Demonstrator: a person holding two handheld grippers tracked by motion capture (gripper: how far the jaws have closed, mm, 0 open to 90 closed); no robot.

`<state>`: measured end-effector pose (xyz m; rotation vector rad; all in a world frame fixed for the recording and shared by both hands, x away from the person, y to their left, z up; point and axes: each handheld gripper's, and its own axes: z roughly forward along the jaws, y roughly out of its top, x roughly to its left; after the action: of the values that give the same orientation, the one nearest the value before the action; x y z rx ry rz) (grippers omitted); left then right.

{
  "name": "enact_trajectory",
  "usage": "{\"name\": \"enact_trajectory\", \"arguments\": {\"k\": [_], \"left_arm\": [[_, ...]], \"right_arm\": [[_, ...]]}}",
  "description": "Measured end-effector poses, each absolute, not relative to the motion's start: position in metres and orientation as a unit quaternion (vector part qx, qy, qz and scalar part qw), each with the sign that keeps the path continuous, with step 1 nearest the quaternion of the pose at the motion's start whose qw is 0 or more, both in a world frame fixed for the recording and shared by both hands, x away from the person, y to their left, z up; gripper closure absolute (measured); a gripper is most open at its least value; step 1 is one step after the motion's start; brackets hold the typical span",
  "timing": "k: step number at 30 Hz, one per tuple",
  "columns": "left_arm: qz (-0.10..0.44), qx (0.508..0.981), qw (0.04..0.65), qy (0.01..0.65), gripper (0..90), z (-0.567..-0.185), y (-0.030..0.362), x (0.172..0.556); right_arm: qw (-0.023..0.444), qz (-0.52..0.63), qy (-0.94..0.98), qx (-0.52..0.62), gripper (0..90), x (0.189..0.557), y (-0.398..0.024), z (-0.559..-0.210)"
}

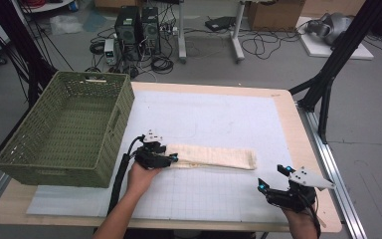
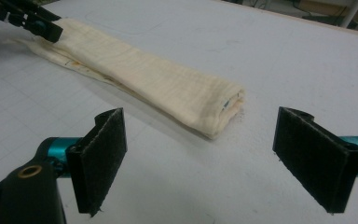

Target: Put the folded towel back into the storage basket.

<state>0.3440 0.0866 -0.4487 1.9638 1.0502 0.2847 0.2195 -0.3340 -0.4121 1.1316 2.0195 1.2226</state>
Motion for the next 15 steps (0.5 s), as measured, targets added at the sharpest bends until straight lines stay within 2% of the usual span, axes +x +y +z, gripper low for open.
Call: {"name": "enact_trajectory", "arguments": {"k": [9, 15], "left_arm": [[0.127, 0.797, 0.423, 0.412, 48.6, -0.4497, 0.0848, 0.3424], [0.139, 0.799, 0.416, 0.412, 58.3, -0.4492, 0.0843, 0.3413]], "right_arm": [[0.26, 0.45, 0.746, 0.415, 16.0, 0.2198, -0.3333, -0.4125], [0.262, 0.451, 0.746, 0.414, 16.0, 0.2199, -0.3337, -0.4128]]}}
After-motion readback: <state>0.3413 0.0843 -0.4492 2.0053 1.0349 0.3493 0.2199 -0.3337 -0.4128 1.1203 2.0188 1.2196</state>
